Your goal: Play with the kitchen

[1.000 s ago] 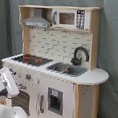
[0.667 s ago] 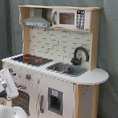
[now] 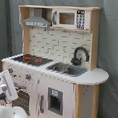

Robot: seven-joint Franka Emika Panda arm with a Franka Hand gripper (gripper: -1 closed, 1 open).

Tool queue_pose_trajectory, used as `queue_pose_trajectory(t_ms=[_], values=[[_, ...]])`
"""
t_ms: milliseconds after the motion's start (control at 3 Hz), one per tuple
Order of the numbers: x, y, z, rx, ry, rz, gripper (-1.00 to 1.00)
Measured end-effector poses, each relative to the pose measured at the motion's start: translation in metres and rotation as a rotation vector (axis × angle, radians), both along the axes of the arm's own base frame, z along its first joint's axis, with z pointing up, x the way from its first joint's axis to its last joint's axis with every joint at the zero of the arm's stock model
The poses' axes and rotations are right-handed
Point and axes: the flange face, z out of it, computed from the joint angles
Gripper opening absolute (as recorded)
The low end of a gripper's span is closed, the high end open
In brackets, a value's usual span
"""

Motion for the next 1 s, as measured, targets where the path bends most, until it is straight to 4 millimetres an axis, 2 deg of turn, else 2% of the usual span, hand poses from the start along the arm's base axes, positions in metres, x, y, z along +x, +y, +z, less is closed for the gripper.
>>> queue_pose_trajectory(t_ms=[1000], values=[[0.011, -0.007, -0.02, 0.247, -0.094, 0.017, 1.0]])
